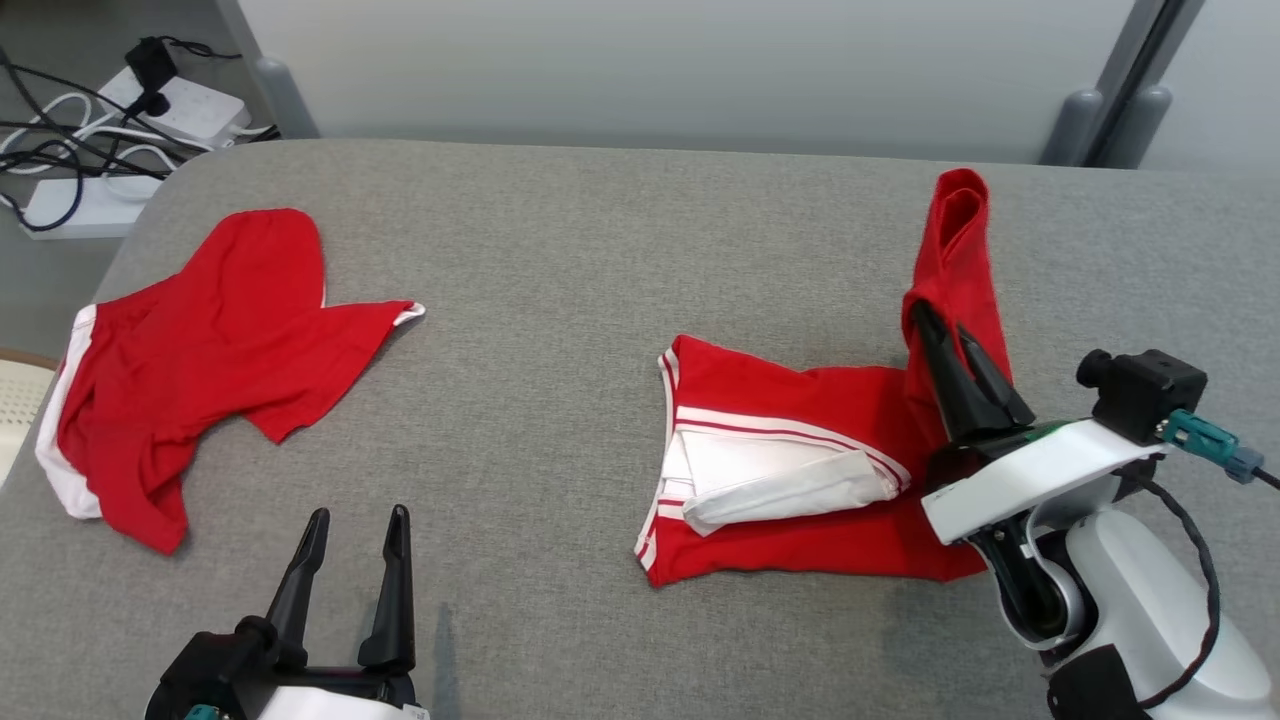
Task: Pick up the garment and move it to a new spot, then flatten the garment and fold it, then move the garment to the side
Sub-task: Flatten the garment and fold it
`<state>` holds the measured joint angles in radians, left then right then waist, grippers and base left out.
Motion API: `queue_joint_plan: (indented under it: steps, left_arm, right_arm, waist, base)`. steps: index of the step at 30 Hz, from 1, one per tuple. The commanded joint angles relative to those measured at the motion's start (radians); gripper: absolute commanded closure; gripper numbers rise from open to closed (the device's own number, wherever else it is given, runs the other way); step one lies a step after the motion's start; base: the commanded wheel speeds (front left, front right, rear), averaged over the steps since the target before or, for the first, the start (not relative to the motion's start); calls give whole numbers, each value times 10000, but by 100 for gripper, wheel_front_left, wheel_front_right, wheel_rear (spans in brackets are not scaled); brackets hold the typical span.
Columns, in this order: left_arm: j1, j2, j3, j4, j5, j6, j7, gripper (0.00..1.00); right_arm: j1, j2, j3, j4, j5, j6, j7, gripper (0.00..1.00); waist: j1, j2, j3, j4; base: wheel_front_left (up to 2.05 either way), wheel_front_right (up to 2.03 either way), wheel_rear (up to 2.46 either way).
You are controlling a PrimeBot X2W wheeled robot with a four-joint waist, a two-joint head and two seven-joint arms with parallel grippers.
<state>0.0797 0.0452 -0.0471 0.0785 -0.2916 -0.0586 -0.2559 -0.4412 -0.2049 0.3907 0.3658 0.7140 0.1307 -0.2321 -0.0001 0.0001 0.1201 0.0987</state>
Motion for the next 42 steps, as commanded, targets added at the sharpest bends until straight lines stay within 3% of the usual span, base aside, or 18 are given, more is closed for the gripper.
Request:
queue_joint_plan:
  steps: [1, 9, 19, 20, 22, 34, 38, 42]
  left_arm:
    - [-150, 51, 244, -175, -54, 116, -59, 0]
    - [-139, 51, 103, -100, -196, 175, -59, 0]
    - [-309, 51, -230, 7, -421, 270, -59, 0]
    - [-320, 51, -240, 9, -427, 278, -59, 0]
    - [-326, 51, -236, 15, -432, 294, -59, 0]
    - [-269, 51, -103, 15, -373, 327, -59, 0]
    - [-227, 51, 26, -80, -403, 336, -59, 0]
    - [-251, 51, 144, -197, -401, 305, -59, 0]
  right_arm:
    - [97, 176, 324, -458, 75, 0, 135, 100]
    - [383, 608, 762, -307, -134, 0, 659, 100]
    - [154, 1331, 1153, 1859, -530, 0, 792, 100]
    - [101, 1377, 1223, 1981, -513, 0, 739, 91]
    - [-2, 1449, 1372, 2163, -412, 0, 635, 0]
    - [-400, 1475, 3074, 1490, 776, 0, -123, 0]
    - [-520, 1125, 2662, 1376, 197, 0, -278, 0]
    - [-257, 982, 1289, 917, -815, 0, -291, 0]
  waist:
    - [1, -1, -52, 342]
    - [1, -1, -15, 1007]
    - [1, -1, 244, 1778]
    - [1, -1, 253, 1824]
    - [1, -1, 262, 1886]
    - [1, -1, 86, 1838]
    - [1, -1, 36, 1553]
    - [1, -1, 19, 1167]
  base:
    - [0, 0, 0]
    - [0, 0, 0]
    - [0, 0, 0]
    - [0, 0, 0]
    - [0, 0, 0]
    - [0, 0, 0]
    - [0, 0, 0]
    - [0, 0, 0]
